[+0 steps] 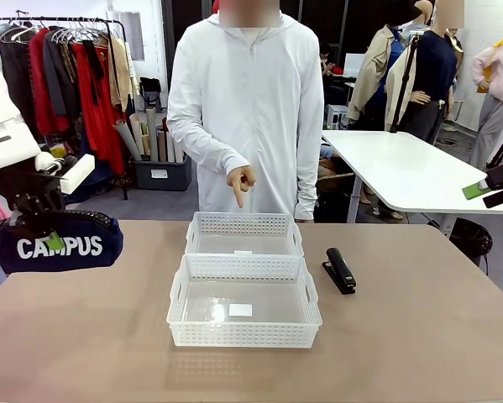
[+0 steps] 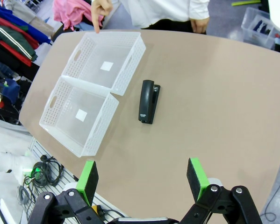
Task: Distribute items into two baskets.
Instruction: Place the picked Pencil pouch into the Organizing basket as instructed by the person.
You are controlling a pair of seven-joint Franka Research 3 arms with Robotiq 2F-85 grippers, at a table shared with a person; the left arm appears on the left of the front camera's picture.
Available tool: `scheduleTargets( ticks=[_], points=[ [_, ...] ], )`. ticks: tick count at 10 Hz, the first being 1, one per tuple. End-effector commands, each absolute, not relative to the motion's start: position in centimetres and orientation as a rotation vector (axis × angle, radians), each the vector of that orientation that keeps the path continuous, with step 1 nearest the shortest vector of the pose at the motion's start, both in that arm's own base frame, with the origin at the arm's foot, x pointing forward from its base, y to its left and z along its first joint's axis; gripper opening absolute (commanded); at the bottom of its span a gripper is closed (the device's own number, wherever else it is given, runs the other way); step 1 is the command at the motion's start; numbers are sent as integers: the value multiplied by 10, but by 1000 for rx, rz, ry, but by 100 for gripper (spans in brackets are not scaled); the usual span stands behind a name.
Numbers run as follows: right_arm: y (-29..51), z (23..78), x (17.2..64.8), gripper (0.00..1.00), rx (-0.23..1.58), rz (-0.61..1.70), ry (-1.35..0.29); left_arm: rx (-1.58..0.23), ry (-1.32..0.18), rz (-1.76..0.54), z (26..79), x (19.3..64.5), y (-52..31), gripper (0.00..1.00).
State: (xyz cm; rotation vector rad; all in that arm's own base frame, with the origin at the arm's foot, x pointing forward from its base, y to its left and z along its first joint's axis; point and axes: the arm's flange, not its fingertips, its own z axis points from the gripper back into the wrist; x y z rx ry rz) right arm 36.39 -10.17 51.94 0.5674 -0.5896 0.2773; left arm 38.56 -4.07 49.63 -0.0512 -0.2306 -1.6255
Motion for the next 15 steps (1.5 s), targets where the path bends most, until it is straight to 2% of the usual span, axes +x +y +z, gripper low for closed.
scheduleTargets(
  ticks=[1,4,9,12,15],
  points=[
    [-101,520,364,100,576,280,-595,-49,-232,-1627,497,385,-40,0],
    [-101,520,364,100,576,280,-595,-55,-227,-1645,501,405,-53,0],
    [-101,520,364,100,576,280,-595,-128,-166,-1723,508,473,-103,0],
    [-101,520,364,100,576,280,-595,-171,-233,-1706,510,501,-135,0],
    [-101,520,364,100,576,280,-595,-170,-192,-1720,505,522,-174,0]
  ],
)
